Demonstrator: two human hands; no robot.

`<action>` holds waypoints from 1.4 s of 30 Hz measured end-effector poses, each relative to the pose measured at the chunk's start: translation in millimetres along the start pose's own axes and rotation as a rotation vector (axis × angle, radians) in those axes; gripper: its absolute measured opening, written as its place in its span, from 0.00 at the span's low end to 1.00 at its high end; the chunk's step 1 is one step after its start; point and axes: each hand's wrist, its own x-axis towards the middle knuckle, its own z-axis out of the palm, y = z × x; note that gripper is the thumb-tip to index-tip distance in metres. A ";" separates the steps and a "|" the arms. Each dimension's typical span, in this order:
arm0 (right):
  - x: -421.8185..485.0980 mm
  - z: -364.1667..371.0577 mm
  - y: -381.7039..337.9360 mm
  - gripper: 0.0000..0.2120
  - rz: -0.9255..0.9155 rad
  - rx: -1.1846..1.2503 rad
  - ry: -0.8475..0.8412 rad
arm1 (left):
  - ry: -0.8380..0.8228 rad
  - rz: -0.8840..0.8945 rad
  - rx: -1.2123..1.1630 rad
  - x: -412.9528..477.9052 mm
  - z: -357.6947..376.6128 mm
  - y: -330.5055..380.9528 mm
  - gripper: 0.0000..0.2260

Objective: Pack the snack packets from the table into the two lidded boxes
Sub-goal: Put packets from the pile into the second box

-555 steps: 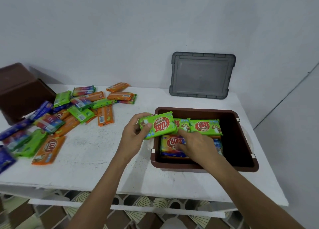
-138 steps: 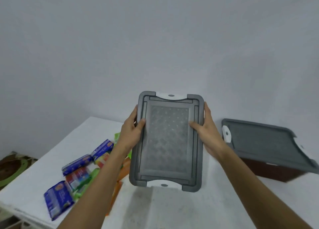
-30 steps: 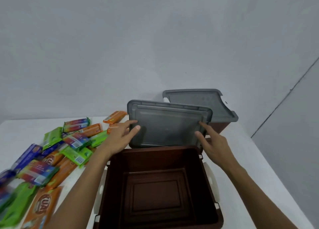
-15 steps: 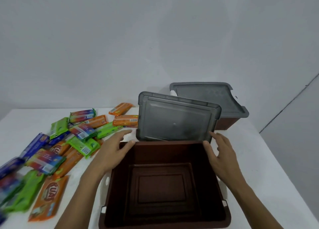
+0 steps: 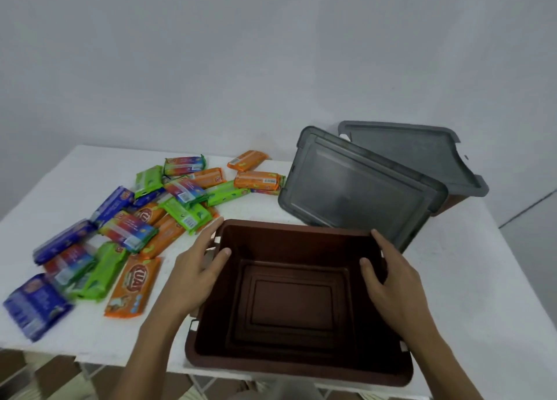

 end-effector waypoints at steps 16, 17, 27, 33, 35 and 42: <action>132.1 65.2 -130.0 0.20 -0.497 -0.189 -0.259 | 0.135 0.010 0.272 80.4 -77.5 -45.9 0.16; 145.9 78.0 -137.0 0.20 -0.510 -0.205 -0.305 | 0.143 0.005 0.314 91.9 -83.0 -50.9 0.16; 219.2 175.4 -149.3 0.29 -0.621 -0.717 -0.551 | -0.189 0.152 0.936 184.6 -110.1 -111.7 0.26; 222.3 186.6 -144.3 0.31 -0.678 -0.800 -0.419 | -0.192 0.259 0.972 199.1 -113.5 -126.4 0.22; 225.3 183.8 -145.6 0.29 -0.670 -0.778 -0.371 | -0.136 0.295 0.912 199.1 -113.5 -128.7 0.18; 214.1 149.5 -160.8 0.16 -0.535 -0.226 -0.270 | 0.081 0.396 0.543 190.4 -120.1 -99.3 0.17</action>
